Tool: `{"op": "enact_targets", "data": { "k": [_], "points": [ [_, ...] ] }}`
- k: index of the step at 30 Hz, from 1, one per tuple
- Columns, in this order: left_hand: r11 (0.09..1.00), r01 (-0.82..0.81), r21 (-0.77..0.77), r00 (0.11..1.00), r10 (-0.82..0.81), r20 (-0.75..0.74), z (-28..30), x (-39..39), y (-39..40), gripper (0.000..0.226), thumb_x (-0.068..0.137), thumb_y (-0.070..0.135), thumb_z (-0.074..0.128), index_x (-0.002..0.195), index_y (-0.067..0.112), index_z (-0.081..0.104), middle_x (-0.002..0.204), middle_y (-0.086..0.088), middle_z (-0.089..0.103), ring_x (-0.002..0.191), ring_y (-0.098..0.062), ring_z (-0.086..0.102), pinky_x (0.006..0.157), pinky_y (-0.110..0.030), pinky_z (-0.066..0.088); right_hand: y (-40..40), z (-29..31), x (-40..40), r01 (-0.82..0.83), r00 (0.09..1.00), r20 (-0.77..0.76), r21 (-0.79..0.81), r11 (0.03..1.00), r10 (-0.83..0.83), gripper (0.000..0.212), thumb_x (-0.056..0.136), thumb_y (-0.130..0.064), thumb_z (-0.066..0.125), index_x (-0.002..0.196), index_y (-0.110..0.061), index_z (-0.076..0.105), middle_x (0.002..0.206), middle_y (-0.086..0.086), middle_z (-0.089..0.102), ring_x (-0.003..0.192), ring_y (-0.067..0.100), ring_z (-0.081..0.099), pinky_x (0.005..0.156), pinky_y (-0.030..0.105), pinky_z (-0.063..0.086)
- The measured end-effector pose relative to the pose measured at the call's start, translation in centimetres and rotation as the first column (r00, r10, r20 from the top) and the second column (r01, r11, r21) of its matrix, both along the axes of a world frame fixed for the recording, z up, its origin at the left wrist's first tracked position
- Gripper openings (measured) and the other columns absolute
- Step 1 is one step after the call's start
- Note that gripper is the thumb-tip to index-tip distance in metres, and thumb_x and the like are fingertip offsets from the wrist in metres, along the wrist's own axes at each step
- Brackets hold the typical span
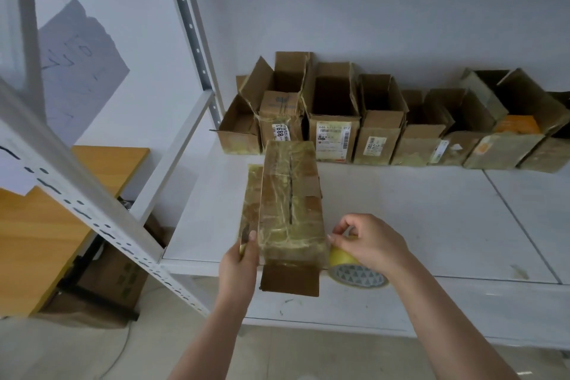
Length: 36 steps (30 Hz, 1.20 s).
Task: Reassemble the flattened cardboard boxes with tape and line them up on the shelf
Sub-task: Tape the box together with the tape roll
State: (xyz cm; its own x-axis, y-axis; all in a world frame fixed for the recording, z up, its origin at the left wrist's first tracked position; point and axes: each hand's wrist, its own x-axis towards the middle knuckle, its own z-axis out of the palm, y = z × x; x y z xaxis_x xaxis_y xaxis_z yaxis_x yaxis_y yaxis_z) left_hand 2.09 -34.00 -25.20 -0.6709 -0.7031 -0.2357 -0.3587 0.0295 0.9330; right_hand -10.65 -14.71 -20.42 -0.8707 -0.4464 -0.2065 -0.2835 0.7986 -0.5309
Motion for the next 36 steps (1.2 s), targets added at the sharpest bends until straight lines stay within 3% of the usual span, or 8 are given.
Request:
{"op": "enact_targets", "data": {
  "k": [8, 10, 15, 19, 22, 25, 29, 36],
  "points": [
    [0.983, 0.026, 0.179, 0.994, -0.044, 0.096, -0.2, 1.0, 0.6, 0.076, 0.069, 0.081, 0.048, 0.076, 0.006, 0.059, 0.058, -0.002, 0.051, 0.06, -0.028, 0.056, 0.06, -0.03, 0.042, -0.1, 0.2, -0.2, 0.0, 1.0, 0.017, 0.059, 0.998, -0.001, 0.025, 0.084, -0.062, 0.06, 0.082, -0.037, 0.059, 0.094, -0.019, 0.061, 0.085, 0.005, 0.057, 0.059, 0.025, 0.038],
    [0.994, 0.024, 0.108, 0.997, -0.033, 0.076, 0.9, 1.1, -0.2, 0.076, 0.074, 0.071, 0.059, 0.096, -0.002, 0.063, 0.072, -0.012, 0.059, 0.079, -0.036, 0.063, 0.072, -0.037, 0.049, 0.0, 0.3, -0.2, 0.009, 0.999, 0.031, 0.059, 0.998, -0.011, 0.026, 0.083, -0.063, 0.059, 0.082, -0.038, 0.06, 0.095, -0.019, 0.062, 0.084, 0.006, 0.058, 0.061, 0.026, 0.041],
    [0.974, 0.164, -0.155, 0.976, -0.183, -0.114, 7.6, 0.1, -2.5, 0.043, 0.091, 0.058, 0.047, 0.091, 0.015, 0.051, 0.073, 0.007, 0.054, 0.065, -0.013, 0.05, 0.065, -0.032, 0.044, 0.2, 0.1, -0.1, 0.03, 0.998, 0.048, 0.018, 0.999, -0.03, 0.023, 0.082, -0.062, 0.061, 0.079, -0.039, 0.062, 0.089, -0.021, 0.061, 0.084, 0.002, 0.058, 0.065, 0.028, 0.045],
    [0.725, 0.667, -0.172, 0.726, -0.684, -0.066, 11.4, -4.1, 0.6, 0.034, 0.105, 0.031, 0.036, 0.081, 0.014, 0.052, 0.058, 0.009, 0.056, 0.048, -0.007, 0.048, 0.051, -0.02, 0.042, 0.2, 0.3, 0.0, 0.012, 0.999, 0.052, 0.013, 1.0, -0.012, 0.026, 0.08, -0.066, 0.059, 0.08, -0.039, 0.061, 0.086, -0.022, 0.061, 0.082, -0.001, 0.057, 0.065, 0.028, 0.044],
    [0.562, 0.827, -0.014, 0.562, -0.826, 0.047, 10.9, -6.2, 2.3, 0.039, 0.106, 0.028, 0.036, 0.083, 0.006, 0.059, 0.061, -0.003, 0.061, 0.047, -0.012, 0.054, 0.05, -0.021, 0.047, 0.5, 0.3, -0.2, 0.008, 0.995, 0.1, -0.031, 0.999, -0.005, 0.024, 0.081, -0.06, 0.063, 0.08, -0.036, 0.064, 0.088, -0.016, 0.066, 0.085, 0.004, 0.062, 0.074, 0.033, 0.051],
    [0.634, 0.772, 0.055, 0.628, -0.773, 0.091, 9.2, -6.7, 1.7, 0.046, 0.103, 0.037, 0.04, 0.081, 0.001, 0.06, 0.056, -0.005, 0.059, 0.041, -0.013, 0.051, 0.046, -0.022, 0.045, 1.2, 0.8, -0.4, 0.039, 0.953, 0.302, -0.242, 0.97, 0.037, 0.017, 0.086, -0.045, 0.069, 0.087, -0.028, 0.072, 0.096, -0.003, 0.07, 0.09, 0.014, 0.066, 0.084, 0.035, 0.054],
    [0.658, 0.753, 0.005, 0.657, -0.752, 0.06, 8.2, -6.7, 0.9, 0.046, 0.102, 0.043, 0.042, 0.075, 0.008, 0.057, 0.054, -0.003, 0.06, 0.039, -0.014, 0.049, 0.044, -0.02, 0.042, 3.3, 1.4, -0.4, 0.069, 0.82, 0.547, -0.392, 0.917, 0.172, 0.015, 0.092, -0.024, 0.064, 0.105, -0.023, 0.072, 0.1, 0.001, 0.071, 0.091, 0.013, 0.065, 0.074, 0.02, 0.05],
    [0.657, 0.75, -0.073, 0.661, -0.748, 0.061, 7.8, -6.7, 1.2, 0.045, 0.104, 0.04, 0.04, 0.075, 0.009, 0.055, 0.052, -0.002, 0.058, 0.037, -0.014, 0.046, 0.042, -0.021, 0.04, 4.1, 1.7, -1.6, -0.039, 0.93, 0.321, -0.399, 0.916, 0.179, 0.01, 0.09, -0.032, 0.067, 0.091, -0.042, 0.067, 0.057, -0.011, 0.054, 0.058, 0.008, 0.053, 0.059, 0.02, 0.044]
  ]
}}
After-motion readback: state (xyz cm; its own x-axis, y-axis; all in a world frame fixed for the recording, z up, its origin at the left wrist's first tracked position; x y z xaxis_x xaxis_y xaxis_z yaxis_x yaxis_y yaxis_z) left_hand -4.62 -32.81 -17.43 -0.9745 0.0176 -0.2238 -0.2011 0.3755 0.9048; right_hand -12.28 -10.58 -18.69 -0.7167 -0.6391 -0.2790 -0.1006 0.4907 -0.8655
